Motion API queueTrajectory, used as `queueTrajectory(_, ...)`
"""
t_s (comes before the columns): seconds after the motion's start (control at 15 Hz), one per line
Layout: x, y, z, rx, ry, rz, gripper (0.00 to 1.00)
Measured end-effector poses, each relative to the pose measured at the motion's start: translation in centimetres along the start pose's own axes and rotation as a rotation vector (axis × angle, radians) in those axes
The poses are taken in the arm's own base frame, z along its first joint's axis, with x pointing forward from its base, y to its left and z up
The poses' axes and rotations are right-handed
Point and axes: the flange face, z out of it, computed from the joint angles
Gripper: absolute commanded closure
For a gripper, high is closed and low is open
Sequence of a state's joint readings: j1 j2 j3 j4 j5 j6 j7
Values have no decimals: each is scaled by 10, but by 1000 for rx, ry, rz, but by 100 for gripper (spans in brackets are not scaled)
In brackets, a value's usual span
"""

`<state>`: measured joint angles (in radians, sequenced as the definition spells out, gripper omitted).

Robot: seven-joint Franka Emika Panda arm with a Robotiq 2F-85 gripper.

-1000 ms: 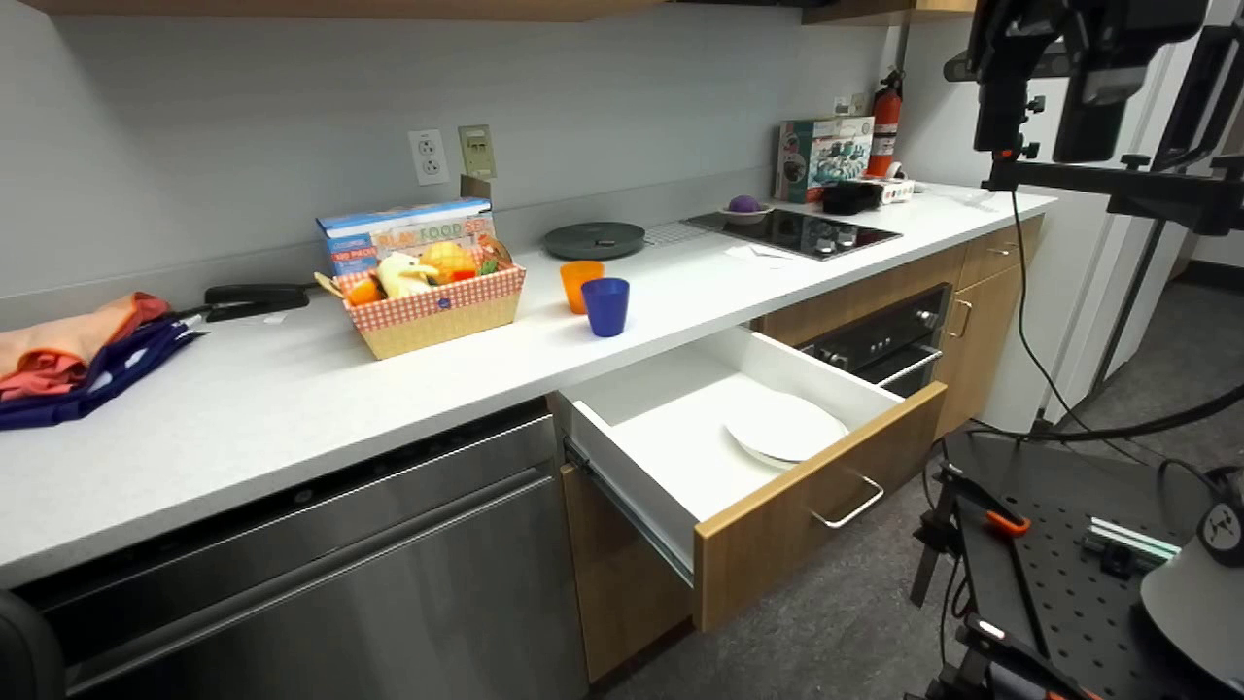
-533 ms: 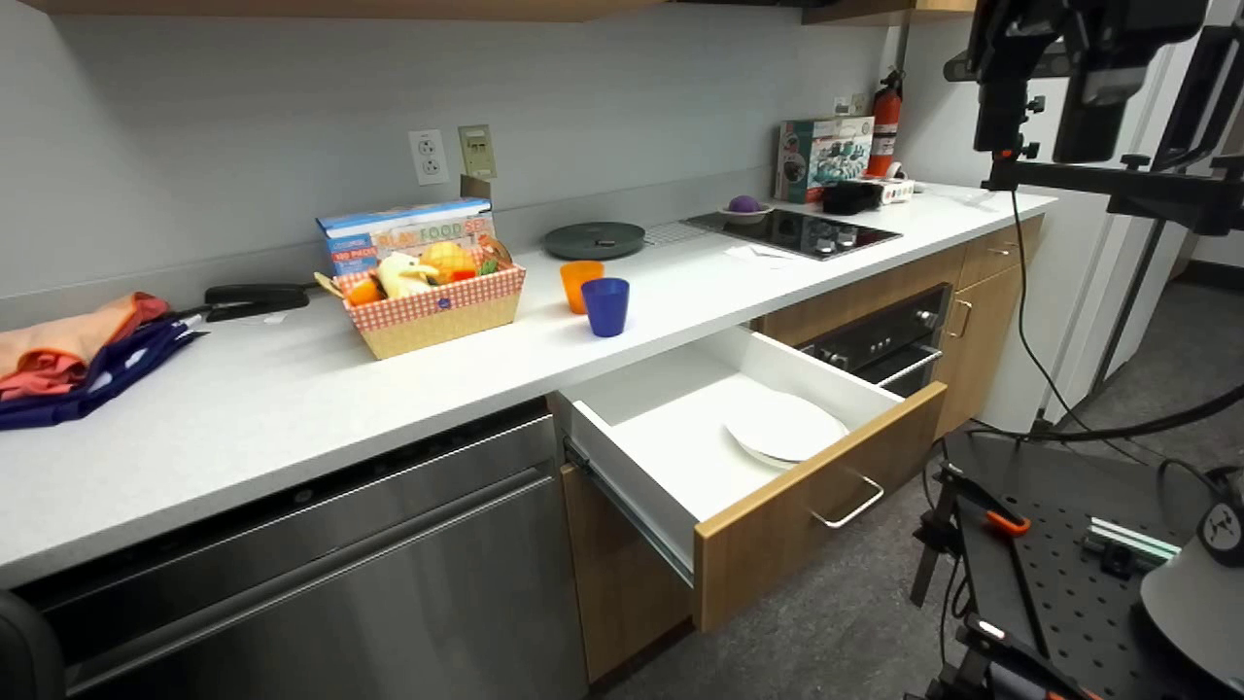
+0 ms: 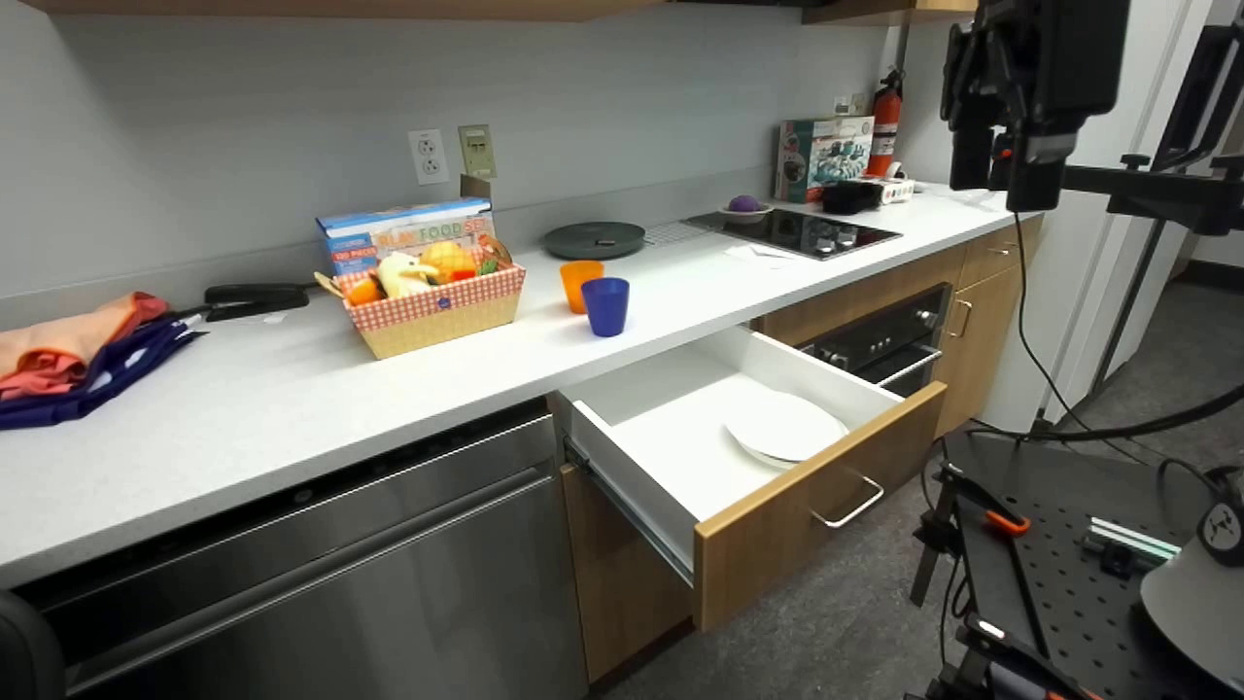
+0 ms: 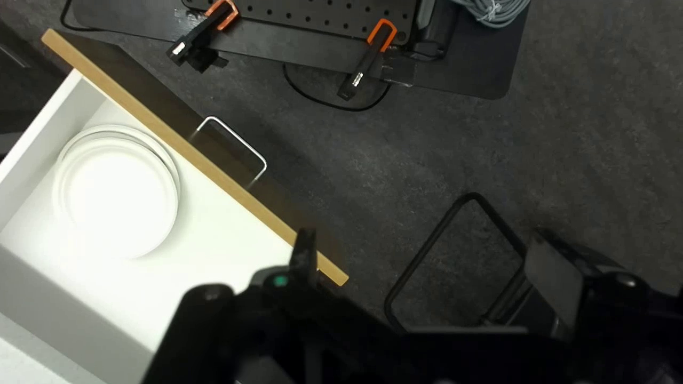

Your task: Close the open drawer

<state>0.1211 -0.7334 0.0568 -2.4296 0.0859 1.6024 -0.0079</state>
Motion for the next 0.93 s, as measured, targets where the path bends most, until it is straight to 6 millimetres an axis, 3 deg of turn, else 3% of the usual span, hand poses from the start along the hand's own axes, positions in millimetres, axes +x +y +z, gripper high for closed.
queueTrajectory(0.4,24,27,43,13,39,71,0)
queueTrajectory(0.93,32,37,58,16,46,140,0)
